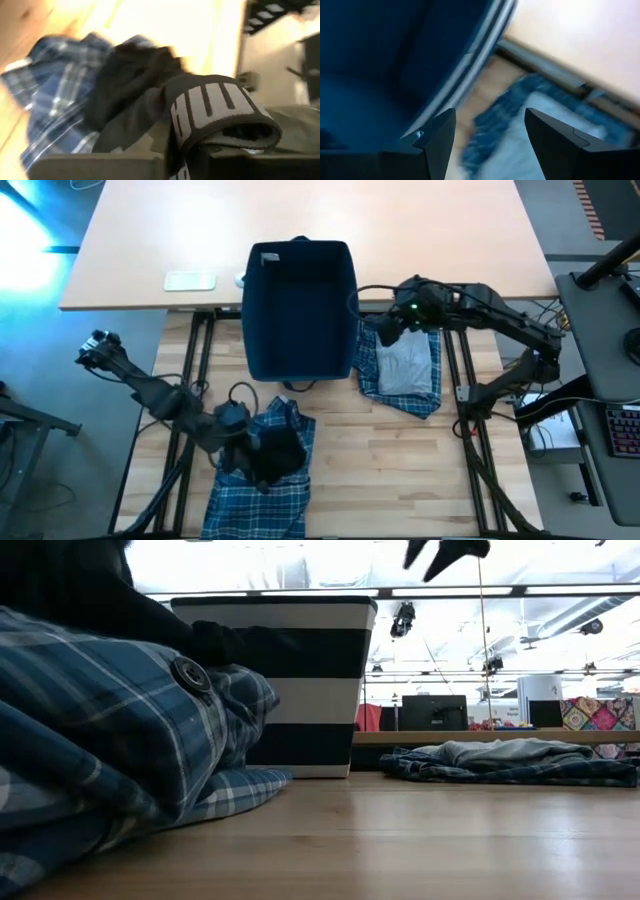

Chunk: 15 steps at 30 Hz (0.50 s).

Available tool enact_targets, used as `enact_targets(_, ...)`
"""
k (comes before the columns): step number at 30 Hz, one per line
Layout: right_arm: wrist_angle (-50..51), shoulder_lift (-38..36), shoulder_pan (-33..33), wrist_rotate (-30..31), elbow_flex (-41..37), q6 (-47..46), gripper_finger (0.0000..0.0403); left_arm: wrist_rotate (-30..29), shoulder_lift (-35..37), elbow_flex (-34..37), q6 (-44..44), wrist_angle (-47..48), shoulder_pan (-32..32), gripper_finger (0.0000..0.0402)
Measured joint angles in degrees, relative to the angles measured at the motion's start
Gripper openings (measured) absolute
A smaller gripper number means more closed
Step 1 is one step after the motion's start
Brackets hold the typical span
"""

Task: Fold Laundry from Bin
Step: Remove the black underwear from the laundry bin, then fold the black boxer short

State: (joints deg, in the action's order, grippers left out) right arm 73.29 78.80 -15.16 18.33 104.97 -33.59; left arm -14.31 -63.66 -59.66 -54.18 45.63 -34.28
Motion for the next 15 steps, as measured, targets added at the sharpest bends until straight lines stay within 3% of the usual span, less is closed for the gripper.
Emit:
enact_targets(3,-3.66,2.05,0.02,-3.65,-0.2,-4.15,0.0233,0.02,1.12,1.05,-0.98,-0.27,2.27,0.0066)
enact_targets(7,-7.07,4.7,0.02,-4.02,-0.24,-9.72,0.0233,-0.58,4.16,-1.07,-1.12,3.69,6.12,0.0147)
enact_targets(12,-7.5,7.9,0.03,-3.8,-0.24,-13.97,0.0233,-13.35,7.74,-9.31,-10.03,18.17,13.06,0.0259)
enact_targets(15,-7.45,10.38,0.54,-3.73,-0.24,-15.7,0.0233,-17.33,8.0,-12.76,-12.39,28.66,21.8,0.0306)
